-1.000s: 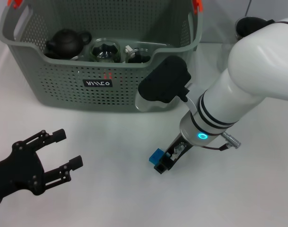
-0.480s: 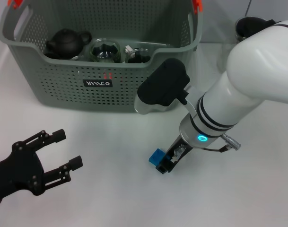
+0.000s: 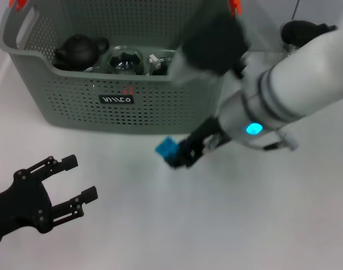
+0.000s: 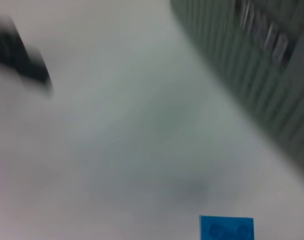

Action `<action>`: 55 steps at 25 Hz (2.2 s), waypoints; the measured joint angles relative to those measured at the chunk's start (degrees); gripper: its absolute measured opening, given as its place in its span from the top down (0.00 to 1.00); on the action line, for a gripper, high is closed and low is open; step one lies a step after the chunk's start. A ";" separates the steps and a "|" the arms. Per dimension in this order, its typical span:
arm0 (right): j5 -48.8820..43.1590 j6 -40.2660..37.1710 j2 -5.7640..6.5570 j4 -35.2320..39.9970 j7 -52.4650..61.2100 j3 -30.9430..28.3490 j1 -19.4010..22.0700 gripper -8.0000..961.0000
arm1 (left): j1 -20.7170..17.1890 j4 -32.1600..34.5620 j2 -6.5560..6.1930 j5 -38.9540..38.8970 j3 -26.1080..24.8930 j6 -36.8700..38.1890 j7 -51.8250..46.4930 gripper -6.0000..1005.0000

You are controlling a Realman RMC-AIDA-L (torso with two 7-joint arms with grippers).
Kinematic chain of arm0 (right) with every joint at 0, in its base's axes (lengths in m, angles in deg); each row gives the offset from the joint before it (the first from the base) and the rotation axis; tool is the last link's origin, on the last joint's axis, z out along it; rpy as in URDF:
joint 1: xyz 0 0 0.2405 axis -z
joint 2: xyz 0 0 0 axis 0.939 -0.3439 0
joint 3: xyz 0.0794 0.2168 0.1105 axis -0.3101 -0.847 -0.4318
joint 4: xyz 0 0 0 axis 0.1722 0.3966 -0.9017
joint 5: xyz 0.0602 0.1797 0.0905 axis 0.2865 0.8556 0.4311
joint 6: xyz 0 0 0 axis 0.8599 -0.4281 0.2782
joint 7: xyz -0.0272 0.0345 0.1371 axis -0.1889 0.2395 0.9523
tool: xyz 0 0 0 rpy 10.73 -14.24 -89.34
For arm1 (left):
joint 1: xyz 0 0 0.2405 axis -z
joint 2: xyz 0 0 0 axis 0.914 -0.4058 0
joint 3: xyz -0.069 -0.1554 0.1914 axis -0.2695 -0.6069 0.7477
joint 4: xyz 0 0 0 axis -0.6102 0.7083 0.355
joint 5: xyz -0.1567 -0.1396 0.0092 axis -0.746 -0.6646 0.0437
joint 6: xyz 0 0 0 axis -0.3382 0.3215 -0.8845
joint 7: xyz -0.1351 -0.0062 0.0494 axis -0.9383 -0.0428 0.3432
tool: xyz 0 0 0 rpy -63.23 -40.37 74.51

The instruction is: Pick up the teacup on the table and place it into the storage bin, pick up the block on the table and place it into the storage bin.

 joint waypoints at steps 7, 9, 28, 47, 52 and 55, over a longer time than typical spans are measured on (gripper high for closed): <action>8.58 -2.09 0.03 21.12 -6.29 -17.05 7.92 0.55 | 0.01 0.00 -0.08 0.00 -0.79 0.04 0.00 0.20; 12.48 -0.08 0.06 21.14 -8.83 -20.32 7.72 0.55 | 0.17 0.00 -0.08 0.00 -0.80 0.12 0.00 0.20; 3.07 26.56 0.87 -38.65 -16.18 -29.05 -30.44 0.55 | 0.88 -0.62 0.00 0.00 -0.79 0.83 0.09 0.20; 53.58 8.99 0.27 -7.35 -64.32 -29.93 10.00 0.09 | 0.23 -0.38 -0.40 0.00 -3.04 3.68 0.09 0.20; 62.82 -9.63 0.80 -9.47 -82.27 -33.00 22.22 0.07 | 0.76 1.02 -1.31 1.47 -2.56 6.45 -0.36 0.20; 56.81 -15.91 0.50 -13.34 -86.16 -36.31 26.25 0.07 | 1.55 2.61 -1.83 4.21 -1.97 8.19 -0.81 0.20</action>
